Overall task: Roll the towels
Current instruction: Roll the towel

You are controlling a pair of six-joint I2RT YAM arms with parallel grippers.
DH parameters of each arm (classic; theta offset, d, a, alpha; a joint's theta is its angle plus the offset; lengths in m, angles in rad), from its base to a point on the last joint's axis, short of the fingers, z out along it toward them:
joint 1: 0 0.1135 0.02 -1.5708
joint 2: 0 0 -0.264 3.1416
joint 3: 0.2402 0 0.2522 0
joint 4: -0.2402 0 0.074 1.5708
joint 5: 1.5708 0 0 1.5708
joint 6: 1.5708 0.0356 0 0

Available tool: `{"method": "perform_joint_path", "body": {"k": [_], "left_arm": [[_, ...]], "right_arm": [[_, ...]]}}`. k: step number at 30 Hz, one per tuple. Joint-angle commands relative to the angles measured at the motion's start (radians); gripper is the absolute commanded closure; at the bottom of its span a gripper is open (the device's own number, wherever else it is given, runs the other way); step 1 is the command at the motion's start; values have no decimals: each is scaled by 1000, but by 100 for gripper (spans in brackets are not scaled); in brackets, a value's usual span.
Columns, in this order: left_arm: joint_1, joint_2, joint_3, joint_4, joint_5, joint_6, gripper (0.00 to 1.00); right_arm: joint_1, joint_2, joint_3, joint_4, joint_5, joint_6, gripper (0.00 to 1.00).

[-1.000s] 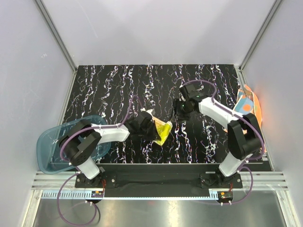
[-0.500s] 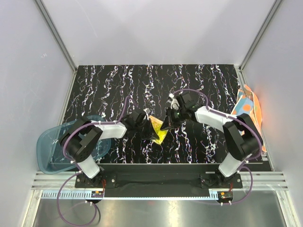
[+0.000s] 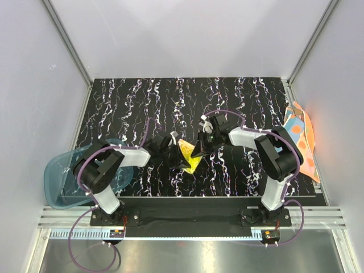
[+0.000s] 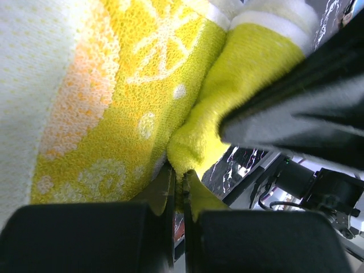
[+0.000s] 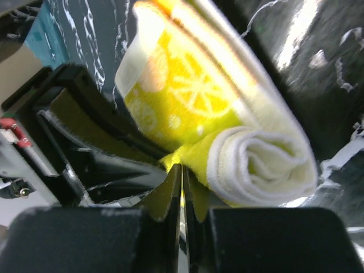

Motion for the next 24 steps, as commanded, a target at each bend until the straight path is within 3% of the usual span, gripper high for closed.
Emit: {"method": "perform_joint_path", "body": {"k": [1, 6, 7, 8, 10, 11, 12, 19, 24], "left_arm": [[3, -8, -44, -85, -26, 9, 96], [3, -46, -52, -122, -67, 15, 89], [1, -57, -52, -129, -79, 19, 84], [0, -71, -49, -152, -107, 27, 69], [-11, -114, -34, -189, -144, 71, 55], [-16, -129, -6, -244, -194, 91, 43], [-25, -158, 11, -275, -223, 126, 39], [-192, -232, 236, -566, -573, 326, 33], [-282, -205, 331, -596, -697, 525, 34]], "right_arm": [[-19, 51, 15, 101, -40, -5, 92], [-21, 99, 4, 145, -52, 9, 93], [-21, 103, 4, 148, -54, 10, 93], [-19, 108, 4, 150, -54, 9, 93], [-21, 114, 6, 147, -52, 4, 93], [-21, 116, 6, 147, -51, 4, 93], [-21, 116, 6, 144, -49, 2, 93], [-21, 130, 13, 123, -38, -11, 93], [-21, 133, 21, 109, -37, -24, 94]]}}
